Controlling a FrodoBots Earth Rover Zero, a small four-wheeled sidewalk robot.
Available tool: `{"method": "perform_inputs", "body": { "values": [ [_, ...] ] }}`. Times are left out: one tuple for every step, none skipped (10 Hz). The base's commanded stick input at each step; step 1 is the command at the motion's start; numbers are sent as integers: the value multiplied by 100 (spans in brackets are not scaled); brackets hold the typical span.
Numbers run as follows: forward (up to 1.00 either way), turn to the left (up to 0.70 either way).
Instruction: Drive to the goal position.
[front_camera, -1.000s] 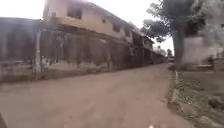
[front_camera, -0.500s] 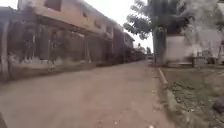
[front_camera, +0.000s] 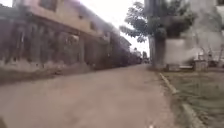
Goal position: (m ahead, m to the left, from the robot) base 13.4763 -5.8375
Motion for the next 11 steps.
{"method": "perform_inputs", "body": {
  "values": [
    [100,0],
    [100,0],
    [100,0],
    [100,-8],
    [100,-25],
    [100,-27],
    [100,-27],
    [100,-27],
    [100,-27],
    [100,-27],
    [100,-27]
  ]
}}
